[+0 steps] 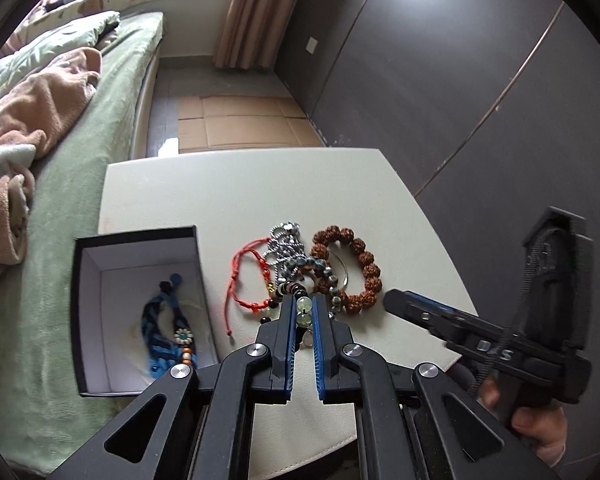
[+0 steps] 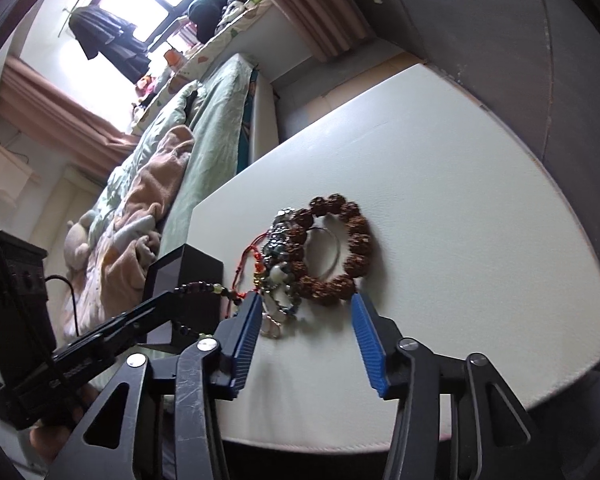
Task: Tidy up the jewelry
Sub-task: 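Carry the bead bracelet into the black box and open the left tool, then move the left tool back over the pile toward the butterfly pendant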
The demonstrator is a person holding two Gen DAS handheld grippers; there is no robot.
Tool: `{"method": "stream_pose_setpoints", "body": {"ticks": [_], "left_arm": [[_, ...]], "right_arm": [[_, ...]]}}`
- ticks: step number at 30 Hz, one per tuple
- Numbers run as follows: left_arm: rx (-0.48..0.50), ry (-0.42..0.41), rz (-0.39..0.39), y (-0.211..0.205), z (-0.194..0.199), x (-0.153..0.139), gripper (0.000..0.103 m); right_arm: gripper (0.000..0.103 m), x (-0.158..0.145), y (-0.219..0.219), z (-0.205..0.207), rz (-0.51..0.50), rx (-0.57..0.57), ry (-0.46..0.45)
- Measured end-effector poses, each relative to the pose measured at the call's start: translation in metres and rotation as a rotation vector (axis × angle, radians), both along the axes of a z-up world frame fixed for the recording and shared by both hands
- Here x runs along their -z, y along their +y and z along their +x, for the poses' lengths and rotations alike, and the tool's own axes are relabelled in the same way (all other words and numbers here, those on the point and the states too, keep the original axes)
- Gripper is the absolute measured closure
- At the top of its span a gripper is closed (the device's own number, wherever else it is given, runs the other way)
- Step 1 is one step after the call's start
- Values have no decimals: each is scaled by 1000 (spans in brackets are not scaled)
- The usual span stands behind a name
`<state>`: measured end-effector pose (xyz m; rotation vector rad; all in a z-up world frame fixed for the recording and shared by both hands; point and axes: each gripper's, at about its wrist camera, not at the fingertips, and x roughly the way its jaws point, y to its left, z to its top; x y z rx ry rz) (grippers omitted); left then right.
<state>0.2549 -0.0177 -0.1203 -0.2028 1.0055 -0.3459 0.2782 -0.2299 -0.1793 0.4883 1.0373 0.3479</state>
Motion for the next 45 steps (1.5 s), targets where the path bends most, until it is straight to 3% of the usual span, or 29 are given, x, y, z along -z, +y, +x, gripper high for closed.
{"method": "stream_pose_setpoints", "body": {"ticks": [14, 17, 19, 21, 33, 34, 36, 38, 39, 40, 45], "left_arm": [[-77, -43, -32, 46, -4, -23, 95], [-91, -52, -34, 53, -6, -27, 95], [-100, -57, -36, 57, -7, -29, 95], [-111, -58, -40, 62, -7, -29, 95], [-165, -58, -92, 80, -7, -26, 95], [-170, -50, -94, 81, -6, -26, 92], [-174, -36, -93, 82, -4, -26, 74], [-186, -62, -106, 86, -7, -30, 30], [-199, -84, -104, 88, -10, -33, 23], [-212, -106, -102, 91, -13, -36, 18], [-244, -106, -117, 107, -18, -38, 17]], "right_arm": [[65, 13, 56, 46, -222, -92, 35], [74, 20, 62, 50, -265, -107, 62], [88, 22, 63, 50, -287, -102, 67], [93, 17, 60, 46, -280, -97, 45], [93, -35, 60, 21, -219, -115, -62], [93, -39, 62, 20, -218, -115, -72], [93, -50, 64, 16, -208, -120, -93], [93, -60, 68, 13, -192, -127, -111], [93, -65, 72, 12, -184, -132, -120], [93, -70, 74, 10, -175, -137, -128], [93, -92, 94, 3, -144, -183, -174]]}}
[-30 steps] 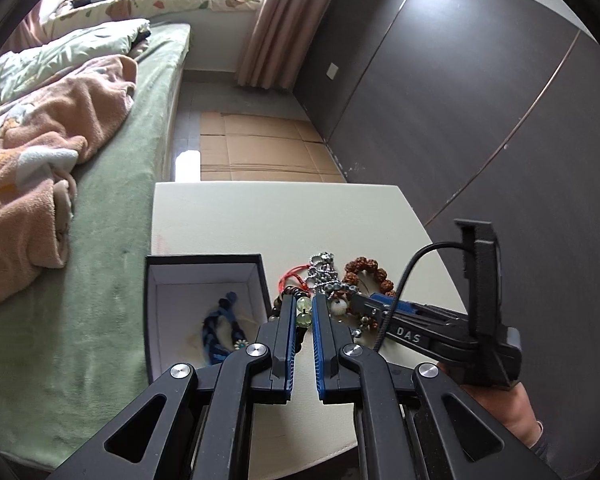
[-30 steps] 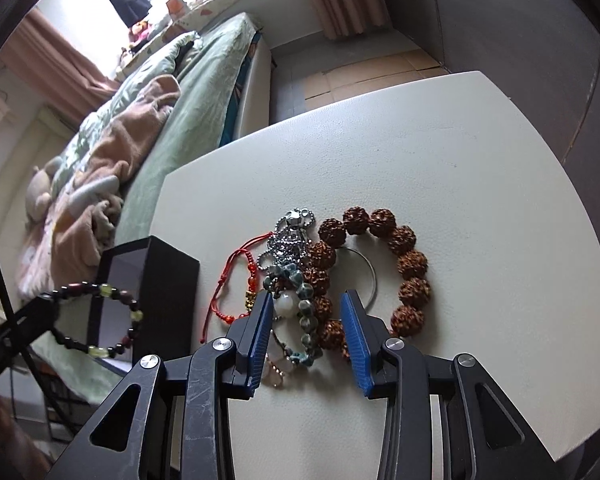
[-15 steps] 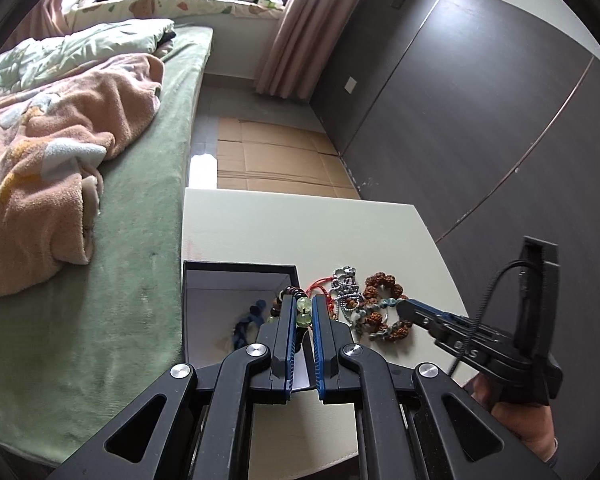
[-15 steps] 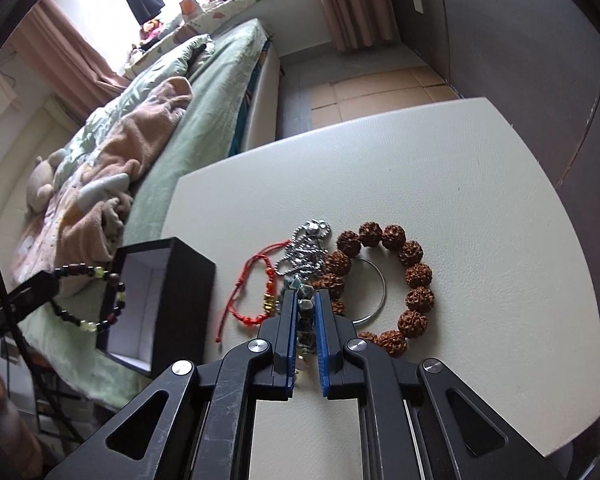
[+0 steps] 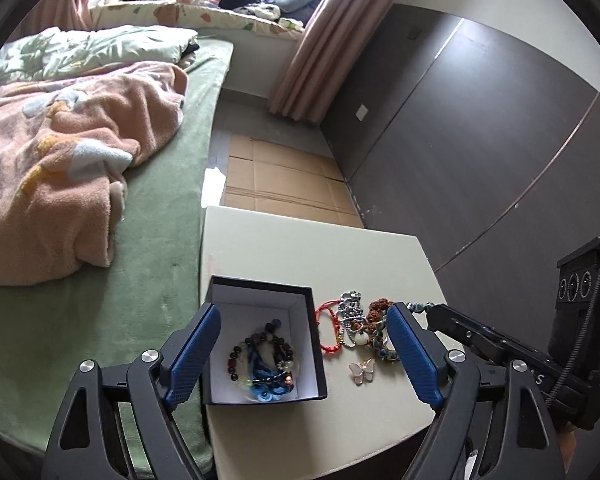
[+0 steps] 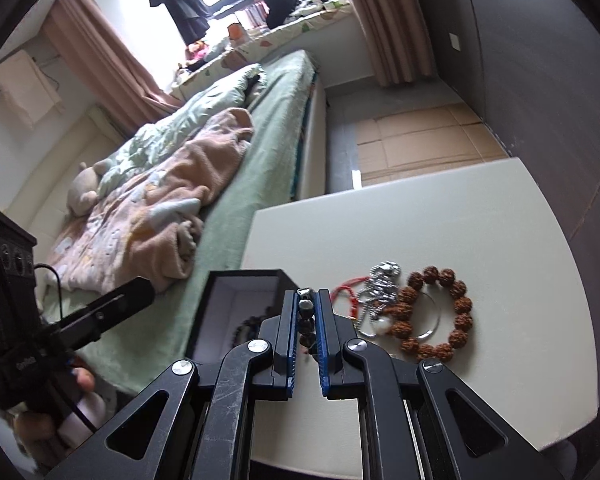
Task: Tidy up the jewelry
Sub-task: 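Move the left tool back over the pile toward the butterfly pendant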
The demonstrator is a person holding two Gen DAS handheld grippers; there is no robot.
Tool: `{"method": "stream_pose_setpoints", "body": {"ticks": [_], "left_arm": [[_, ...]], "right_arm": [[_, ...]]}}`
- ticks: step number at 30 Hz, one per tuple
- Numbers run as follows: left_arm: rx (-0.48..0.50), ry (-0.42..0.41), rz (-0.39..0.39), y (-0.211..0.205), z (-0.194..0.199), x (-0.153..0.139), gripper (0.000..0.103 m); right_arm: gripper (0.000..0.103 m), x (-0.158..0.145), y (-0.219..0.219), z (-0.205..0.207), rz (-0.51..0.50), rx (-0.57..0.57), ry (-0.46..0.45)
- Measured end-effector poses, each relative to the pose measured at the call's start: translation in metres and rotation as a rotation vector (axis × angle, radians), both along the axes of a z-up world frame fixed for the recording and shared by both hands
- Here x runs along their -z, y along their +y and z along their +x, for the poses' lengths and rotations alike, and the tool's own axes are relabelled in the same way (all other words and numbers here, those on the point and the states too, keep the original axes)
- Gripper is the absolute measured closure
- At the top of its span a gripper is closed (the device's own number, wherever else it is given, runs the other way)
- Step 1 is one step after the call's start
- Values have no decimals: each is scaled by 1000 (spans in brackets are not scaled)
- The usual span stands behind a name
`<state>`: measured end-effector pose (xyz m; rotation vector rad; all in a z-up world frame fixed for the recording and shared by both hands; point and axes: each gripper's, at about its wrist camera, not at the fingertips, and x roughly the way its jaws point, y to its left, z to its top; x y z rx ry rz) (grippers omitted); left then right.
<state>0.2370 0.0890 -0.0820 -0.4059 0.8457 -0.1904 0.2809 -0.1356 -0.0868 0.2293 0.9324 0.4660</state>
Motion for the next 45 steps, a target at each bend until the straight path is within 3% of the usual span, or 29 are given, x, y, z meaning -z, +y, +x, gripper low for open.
{"method": "stream_pose_setpoints", "body": {"ticks": [5, 15, 16, 17, 18, 20, 24, 33, 34, 36, 38, 45], "left_arm": [[-53, -8, 10, 20, -8, 1, 17], [-168, 1, -20, 58, -21, 5, 17], [-171, -6, -15, 58, -22, 4, 18], [-174, -14, -7, 58, -24, 3, 17], [-177, -22, 3, 57, -26, 3, 17], [-186, -43, 3, 54, -30, 2, 17], [-179, -50, -37, 43, -33, 3, 17], [-62, -70, -56, -8, -31, -3, 17], [-47, -70, -56, -14, -30, -4, 18], [-29, -61, -33, -27, -30, -7, 18], [-17, -52, -5, -37, -29, -9, 18], [30, -24, 35, -68, -24, -8, 17]], "right_arm": [[93, -8, 27, 1, 35, -53, -5], [91, 7, 80, 17, 140, -148, 58], [89, 10, 82, 19, 126, -145, 69], [75, 12, 83, 20, 111, -136, 75], [51, 14, 80, 20, 103, -118, 76], [29, 13, 68, 14, 120, -74, 47], [28, 9, 43, -4, 110, -22, 5], [27, 1, -24, -35, 54, 118, -28], [26, -1, -31, -37, 54, 128, -32], [8, -3, -45, -43, 51, 152, -40], [0, -2, -57, -47, 42, 181, -35], [0, -3, -109, -60, 70, 292, -66]]}}
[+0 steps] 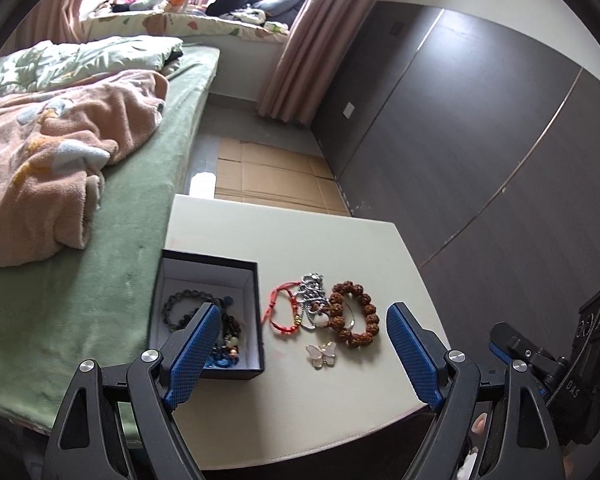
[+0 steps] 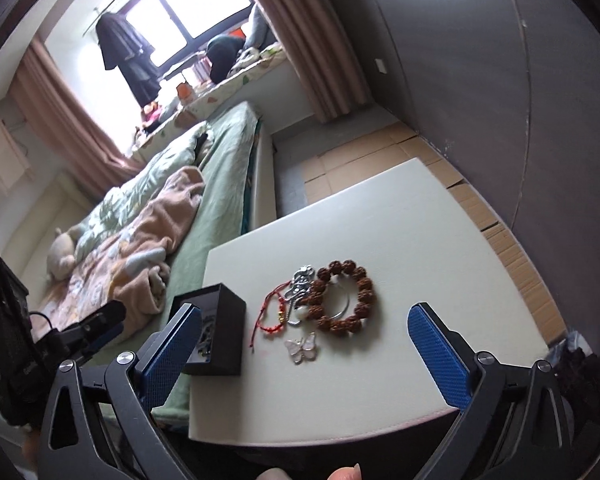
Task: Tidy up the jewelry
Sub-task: 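Move the left tool back over the pile toward the butterfly pendant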
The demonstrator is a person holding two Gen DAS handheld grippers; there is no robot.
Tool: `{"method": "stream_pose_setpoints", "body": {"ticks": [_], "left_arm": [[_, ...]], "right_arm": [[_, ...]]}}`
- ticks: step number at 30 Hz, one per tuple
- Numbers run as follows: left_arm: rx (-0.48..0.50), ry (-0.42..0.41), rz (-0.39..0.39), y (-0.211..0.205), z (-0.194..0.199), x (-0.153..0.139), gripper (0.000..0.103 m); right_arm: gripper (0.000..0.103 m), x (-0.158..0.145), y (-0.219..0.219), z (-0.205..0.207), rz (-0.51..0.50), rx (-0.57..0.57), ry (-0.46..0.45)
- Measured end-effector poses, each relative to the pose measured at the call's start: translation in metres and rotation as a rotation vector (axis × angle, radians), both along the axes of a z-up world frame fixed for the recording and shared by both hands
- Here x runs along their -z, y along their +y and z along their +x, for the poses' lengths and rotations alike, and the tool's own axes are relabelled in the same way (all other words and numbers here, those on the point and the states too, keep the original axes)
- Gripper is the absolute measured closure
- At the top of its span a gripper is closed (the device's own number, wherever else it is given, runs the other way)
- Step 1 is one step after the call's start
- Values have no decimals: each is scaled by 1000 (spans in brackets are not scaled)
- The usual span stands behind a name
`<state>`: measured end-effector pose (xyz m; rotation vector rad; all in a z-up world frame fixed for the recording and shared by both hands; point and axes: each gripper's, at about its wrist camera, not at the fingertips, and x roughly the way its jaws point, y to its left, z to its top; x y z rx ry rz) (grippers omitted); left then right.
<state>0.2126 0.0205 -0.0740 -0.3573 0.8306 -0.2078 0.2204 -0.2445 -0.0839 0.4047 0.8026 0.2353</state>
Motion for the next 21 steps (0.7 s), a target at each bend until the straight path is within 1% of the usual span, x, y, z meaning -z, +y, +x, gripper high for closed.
{"method": "stream_pose_setpoints", "body": {"ticks": [5, 10, 16, 18, 21], "left_arm": [[43, 9, 44, -24, 3, -1, 17], [87, 39, 82, -46, 13, 4, 18], [137, 106, 114, -65, 26, 28, 20], [140, 126, 132, -70, 28, 36, 20], [155, 177, 146, -80, 30, 52, 20]], "right_arm": [[0, 6, -29, -8, 10, 54, 6], [0, 16, -46, -8, 32, 48, 30], [0, 30, -59, -5, 48, 70, 63], [0, 37, -62, -3, 43, 80, 75], [0, 46, -67, 0, 49, 90, 94]]}}
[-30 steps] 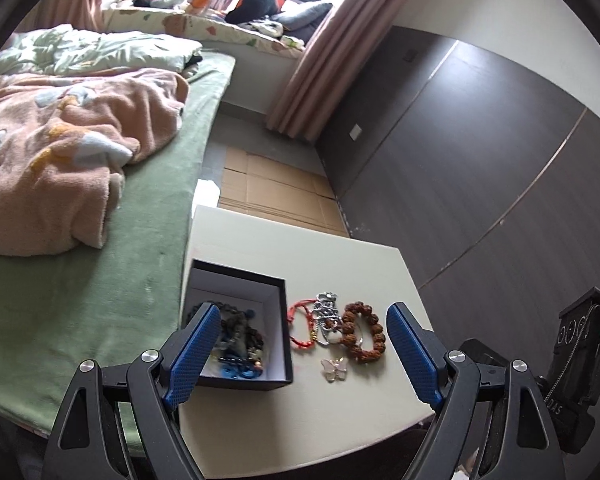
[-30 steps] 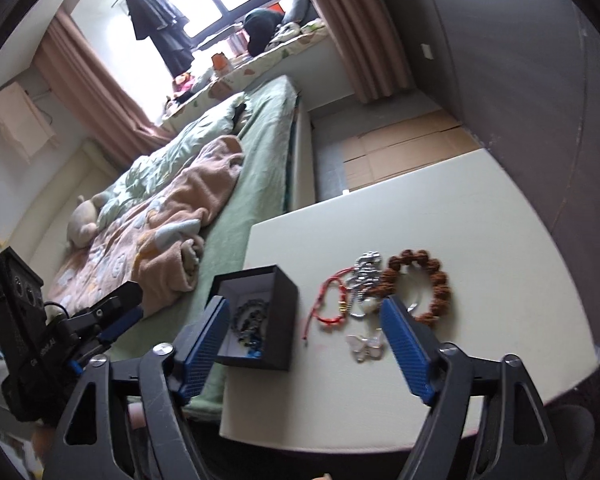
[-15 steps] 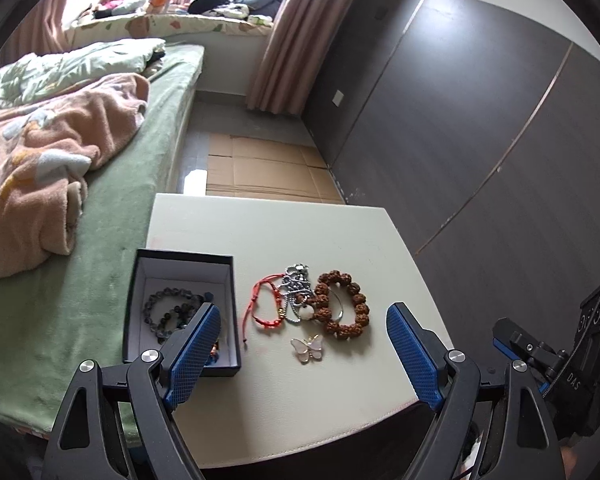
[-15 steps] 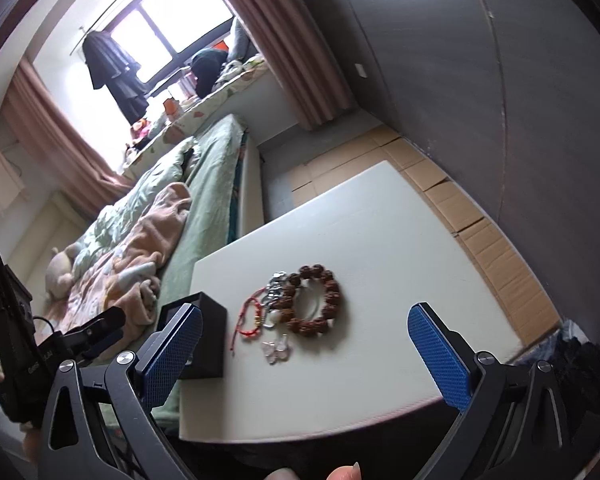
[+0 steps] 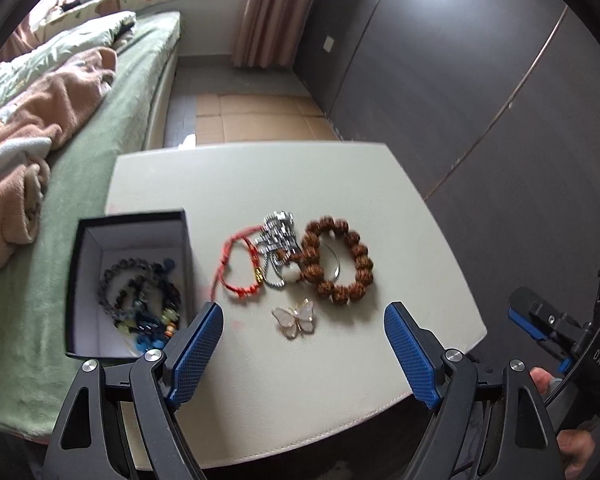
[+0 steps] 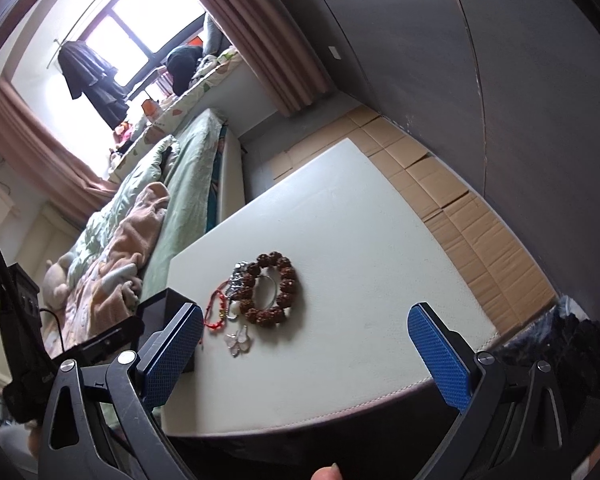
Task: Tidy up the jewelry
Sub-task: 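Move the left tool back over the pile toward the butterfly pendant, then grasp the white butterfly pendant with the left tool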
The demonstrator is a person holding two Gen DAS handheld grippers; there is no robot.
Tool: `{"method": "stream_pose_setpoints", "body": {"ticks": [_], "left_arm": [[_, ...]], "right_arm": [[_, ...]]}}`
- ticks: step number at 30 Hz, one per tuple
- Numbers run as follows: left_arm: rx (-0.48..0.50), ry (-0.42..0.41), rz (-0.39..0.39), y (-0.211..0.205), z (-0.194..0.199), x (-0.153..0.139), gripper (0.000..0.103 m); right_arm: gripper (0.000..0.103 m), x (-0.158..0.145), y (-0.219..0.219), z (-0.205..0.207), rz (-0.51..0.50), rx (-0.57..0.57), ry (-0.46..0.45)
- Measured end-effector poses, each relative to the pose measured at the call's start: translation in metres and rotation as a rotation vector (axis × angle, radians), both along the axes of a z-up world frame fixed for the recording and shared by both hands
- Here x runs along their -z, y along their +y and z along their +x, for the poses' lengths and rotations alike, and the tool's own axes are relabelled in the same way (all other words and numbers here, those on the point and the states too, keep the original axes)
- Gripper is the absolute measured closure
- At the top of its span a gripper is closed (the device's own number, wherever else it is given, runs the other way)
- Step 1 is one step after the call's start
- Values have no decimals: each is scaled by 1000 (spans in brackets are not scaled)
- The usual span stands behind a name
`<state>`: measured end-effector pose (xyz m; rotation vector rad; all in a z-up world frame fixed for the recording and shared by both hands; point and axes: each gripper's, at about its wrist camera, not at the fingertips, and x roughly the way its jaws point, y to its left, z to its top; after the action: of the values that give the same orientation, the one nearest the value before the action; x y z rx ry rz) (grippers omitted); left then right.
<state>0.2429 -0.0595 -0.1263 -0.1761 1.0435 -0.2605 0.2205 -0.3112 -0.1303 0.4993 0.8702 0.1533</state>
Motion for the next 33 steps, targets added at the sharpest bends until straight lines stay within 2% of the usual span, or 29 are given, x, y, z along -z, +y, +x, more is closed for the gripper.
{"method": "stream_pose_setpoints", "body": {"ticks": [12, 16, 27, 28, 31, 33], "left_arm": [[-33, 204, 41, -25, 25, 46, 28], [-46, 271, 66, -30, 35, 63, 38], [-65, 288, 181, -46, 51, 85, 39], [-64, 277, 195, -49, 51, 85, 43], [-66, 268, 229, -55, 53, 85, 45], [-60, 261, 253, -59, 55, 84, 54]], "right_arm": [[0, 33, -17, 12, 39, 9, 72], [0, 40, -25, 13, 54, 21, 85], [0, 49, -39, 15, 74, 45, 105], [0, 49, -39, 15, 75, 45, 105], [0, 50, -40, 16, 74, 44, 105], [0, 50, -40, 15, 75, 39, 105]]}}
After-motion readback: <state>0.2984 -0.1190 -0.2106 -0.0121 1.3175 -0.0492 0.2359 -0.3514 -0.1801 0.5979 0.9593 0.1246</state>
